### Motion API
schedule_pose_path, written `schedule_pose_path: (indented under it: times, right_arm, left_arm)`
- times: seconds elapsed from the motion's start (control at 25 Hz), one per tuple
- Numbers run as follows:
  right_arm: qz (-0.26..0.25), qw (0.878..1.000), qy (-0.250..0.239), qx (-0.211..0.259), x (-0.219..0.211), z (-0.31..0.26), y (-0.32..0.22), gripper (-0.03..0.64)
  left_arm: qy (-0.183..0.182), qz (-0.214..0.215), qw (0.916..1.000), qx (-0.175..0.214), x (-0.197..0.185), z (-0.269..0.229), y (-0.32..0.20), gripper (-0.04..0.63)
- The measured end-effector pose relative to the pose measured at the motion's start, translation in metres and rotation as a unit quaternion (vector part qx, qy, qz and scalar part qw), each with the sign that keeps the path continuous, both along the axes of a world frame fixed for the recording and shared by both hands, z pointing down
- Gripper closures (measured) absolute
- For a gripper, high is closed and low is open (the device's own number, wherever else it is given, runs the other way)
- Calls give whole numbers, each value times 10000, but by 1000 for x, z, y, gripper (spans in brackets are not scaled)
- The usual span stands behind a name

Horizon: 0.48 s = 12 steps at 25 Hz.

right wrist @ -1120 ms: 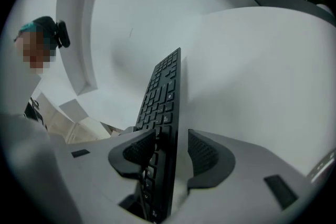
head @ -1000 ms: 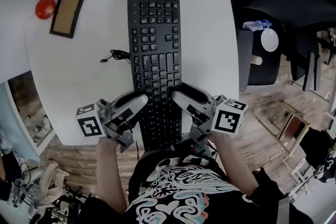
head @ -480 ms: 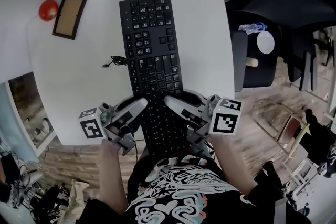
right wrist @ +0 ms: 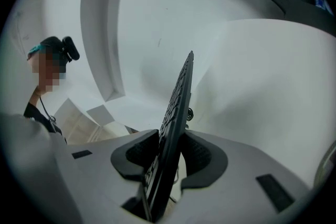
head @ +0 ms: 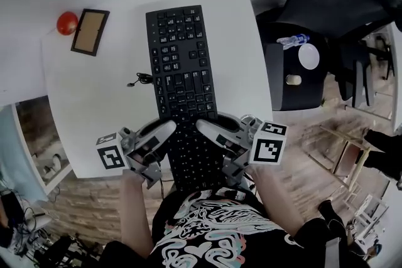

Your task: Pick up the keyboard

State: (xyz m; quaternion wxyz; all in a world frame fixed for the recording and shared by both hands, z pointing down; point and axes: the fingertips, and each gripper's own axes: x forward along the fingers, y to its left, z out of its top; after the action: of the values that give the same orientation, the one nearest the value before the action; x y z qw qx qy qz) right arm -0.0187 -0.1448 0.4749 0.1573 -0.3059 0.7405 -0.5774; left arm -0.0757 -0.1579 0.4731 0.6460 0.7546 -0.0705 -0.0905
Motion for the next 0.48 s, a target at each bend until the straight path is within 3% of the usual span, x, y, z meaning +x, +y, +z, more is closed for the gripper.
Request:
schedule_pose_path:
  times: [0.32, 0.48]
  right_arm:
    - [306, 9990, -327, 33, 2, 2, 1, 480]
    - [303, 9988, -381, 23, 1, 2, 2, 483]
  left_arm:
    - [86, 48, 9997, 224, 0, 5, 1, 480]
    - [83, -67, 9998, 154, -1, 9, 0, 477]
